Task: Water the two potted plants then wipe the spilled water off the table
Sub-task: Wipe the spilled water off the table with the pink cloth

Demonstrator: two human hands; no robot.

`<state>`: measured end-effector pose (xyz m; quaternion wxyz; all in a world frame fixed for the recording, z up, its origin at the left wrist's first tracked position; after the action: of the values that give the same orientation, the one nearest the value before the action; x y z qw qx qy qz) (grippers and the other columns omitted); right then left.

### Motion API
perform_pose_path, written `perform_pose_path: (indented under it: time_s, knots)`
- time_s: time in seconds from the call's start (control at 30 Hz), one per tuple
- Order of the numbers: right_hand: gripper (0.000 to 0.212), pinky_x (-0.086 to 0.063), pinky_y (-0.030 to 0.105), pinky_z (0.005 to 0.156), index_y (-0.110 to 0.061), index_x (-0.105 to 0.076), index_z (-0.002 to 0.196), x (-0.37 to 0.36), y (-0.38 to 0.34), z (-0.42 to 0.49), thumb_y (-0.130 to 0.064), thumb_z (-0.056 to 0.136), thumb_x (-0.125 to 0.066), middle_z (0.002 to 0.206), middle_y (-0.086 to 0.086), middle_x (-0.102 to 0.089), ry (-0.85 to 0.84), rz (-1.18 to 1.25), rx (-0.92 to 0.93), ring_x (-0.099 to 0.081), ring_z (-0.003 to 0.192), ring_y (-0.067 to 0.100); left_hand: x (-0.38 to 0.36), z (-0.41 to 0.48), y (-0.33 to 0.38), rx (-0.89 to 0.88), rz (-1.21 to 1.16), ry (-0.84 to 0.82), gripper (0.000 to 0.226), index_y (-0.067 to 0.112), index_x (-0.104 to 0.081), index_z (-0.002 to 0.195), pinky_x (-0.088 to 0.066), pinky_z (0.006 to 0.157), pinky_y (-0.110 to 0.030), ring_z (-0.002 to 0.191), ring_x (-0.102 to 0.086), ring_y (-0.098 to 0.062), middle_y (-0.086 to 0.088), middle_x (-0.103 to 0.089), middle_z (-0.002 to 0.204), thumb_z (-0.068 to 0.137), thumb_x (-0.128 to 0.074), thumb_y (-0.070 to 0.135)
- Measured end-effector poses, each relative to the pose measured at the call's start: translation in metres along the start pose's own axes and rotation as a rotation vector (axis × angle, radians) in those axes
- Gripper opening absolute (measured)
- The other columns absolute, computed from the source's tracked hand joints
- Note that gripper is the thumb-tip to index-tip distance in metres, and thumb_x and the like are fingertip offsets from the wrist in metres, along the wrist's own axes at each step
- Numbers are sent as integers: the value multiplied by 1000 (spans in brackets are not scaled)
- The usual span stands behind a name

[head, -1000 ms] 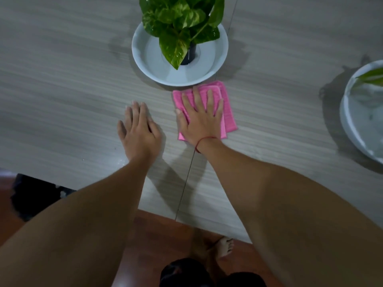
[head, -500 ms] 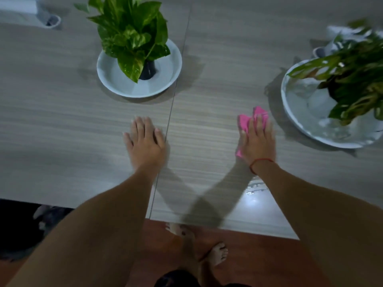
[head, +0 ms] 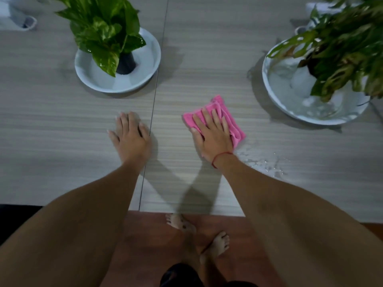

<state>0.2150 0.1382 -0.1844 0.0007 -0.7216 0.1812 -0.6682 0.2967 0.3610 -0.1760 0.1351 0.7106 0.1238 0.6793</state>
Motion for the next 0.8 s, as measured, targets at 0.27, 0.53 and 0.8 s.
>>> perform_pose_path:
  time_s: [0.27, 0.53, 0.8]
  knots:
    - [55, 11, 47, 114, -36, -22, 148, 31, 128, -72, -52, 96, -32, 158, 9, -15, 111, -64, -346, -6, 146, 31, -27, -55, 73, -184, 48, -9, 50, 22, -30, 154, 4, 122, -48, 153, -11, -17, -5, -21, 163, 105, -29, 32]
    - [51, 6, 45, 118, -29, -15, 150, 23, 103, -61, -42, 101, -17, 159, -4, -13, 120, 1, -236, 2, 147, 23, -36, -51, 68, -174, 23, -1, 54, 22, -29, 154, 2, 122, -48, 153, -9, -20, -8, -18, 164, 103, -27, 39]
    - [51, 7, 46, 118, -30, -14, 151, -11, -7, -79, -43, 102, -19, 160, -3, -7, 15, 9, 45, 1, 147, 19, -38, -56, 62, -126, 56, 11, 54, 20, -33, 152, -7, 121, -53, 152, -14, -24, -11, -24, 162, 102, -27, 36]
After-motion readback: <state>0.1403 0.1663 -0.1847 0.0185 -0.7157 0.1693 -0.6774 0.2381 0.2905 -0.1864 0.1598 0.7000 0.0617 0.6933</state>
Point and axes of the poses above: each hand's wrist, its own z-axis towards the middle knuckle, its own x-axis out of the back of the hand, y = z × x, the point moved 9 cm from there along z, towards the middle knuckle
